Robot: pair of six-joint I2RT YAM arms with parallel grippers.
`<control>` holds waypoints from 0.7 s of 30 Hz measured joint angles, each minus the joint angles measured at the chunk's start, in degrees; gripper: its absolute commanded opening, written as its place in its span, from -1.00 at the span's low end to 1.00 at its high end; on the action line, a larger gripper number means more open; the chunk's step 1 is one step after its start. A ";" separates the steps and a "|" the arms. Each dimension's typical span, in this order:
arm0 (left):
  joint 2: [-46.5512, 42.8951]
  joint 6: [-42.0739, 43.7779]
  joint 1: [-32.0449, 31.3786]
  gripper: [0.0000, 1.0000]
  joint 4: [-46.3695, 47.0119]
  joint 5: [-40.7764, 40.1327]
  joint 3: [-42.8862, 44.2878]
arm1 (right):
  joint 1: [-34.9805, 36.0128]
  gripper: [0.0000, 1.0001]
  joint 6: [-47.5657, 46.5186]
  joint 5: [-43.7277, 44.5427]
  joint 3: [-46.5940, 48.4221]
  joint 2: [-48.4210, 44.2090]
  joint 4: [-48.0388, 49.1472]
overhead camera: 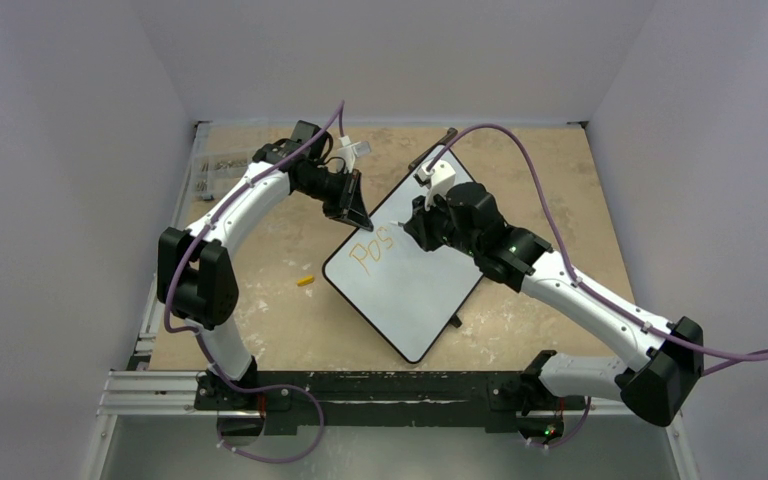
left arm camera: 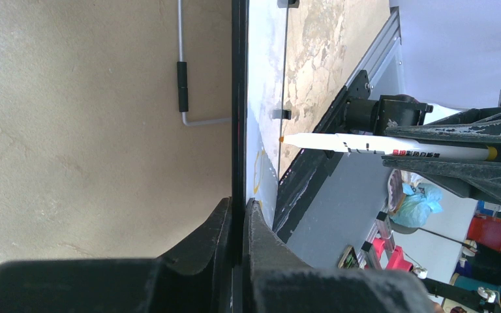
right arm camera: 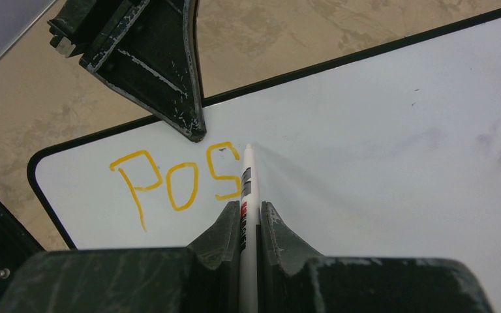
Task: Write a sentence on the whiteboard
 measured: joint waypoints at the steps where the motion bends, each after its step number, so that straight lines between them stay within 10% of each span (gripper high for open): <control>1: 0.00 0.00 0.00 -1.00 0.00 0.00 0.00 | 0.00 -1.00 0.00 0.00 0.02 0.09 0.02; 21: 0.00 0.00 -0.02 -1.00 0.00 0.00 0.00 | -0.04 -1.00 0.00 -0.46 0.22 0.24 0.02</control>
